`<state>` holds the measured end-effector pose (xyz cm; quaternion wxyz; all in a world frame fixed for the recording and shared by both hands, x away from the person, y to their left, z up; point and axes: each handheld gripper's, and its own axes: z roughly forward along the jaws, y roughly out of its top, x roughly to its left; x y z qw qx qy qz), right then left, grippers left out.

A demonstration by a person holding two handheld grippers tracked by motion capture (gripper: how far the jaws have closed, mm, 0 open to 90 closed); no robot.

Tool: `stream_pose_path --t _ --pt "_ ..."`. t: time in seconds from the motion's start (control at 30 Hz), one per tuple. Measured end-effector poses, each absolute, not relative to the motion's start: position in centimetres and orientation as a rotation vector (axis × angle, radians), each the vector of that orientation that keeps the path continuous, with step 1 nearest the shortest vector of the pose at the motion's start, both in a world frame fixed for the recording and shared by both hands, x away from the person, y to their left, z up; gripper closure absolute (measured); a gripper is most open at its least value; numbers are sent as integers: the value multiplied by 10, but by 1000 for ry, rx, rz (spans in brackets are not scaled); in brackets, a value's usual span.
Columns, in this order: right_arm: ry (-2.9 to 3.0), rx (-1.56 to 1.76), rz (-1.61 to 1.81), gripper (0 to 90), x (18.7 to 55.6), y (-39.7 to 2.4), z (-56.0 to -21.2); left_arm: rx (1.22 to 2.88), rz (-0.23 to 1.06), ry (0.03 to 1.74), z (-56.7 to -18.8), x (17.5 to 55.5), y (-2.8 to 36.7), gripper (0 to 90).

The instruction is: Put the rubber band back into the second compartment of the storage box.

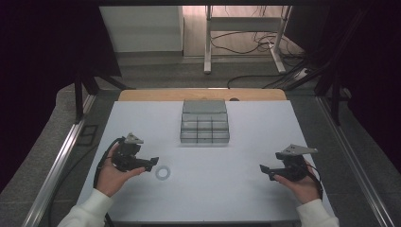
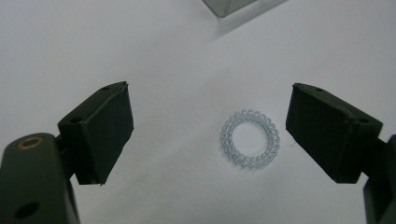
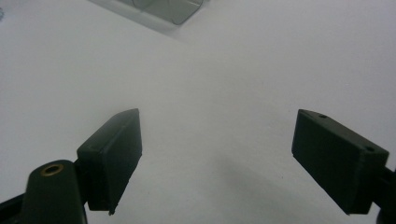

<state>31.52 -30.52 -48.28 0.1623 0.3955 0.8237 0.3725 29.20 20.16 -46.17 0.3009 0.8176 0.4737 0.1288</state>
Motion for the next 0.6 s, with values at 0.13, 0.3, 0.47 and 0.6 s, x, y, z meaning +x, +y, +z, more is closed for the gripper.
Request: stream_pose_path --t 0.13,0.3,0.47,0.6 --pt "2352 1128 1059 171 316 -305 -483 2205 331 1253 -463 295 197 152" --pt "2354 1129 1055 170 315 -305 -484 2247 315 1250 -467 300 192 152" --pt "2360 1123 1047 170 315 -304 -484 2288 302 1250 -469 305 186 151" --pt "2362 1122 1045 170 315 -304 -485 2314 284 1264 -472 308 185 152"
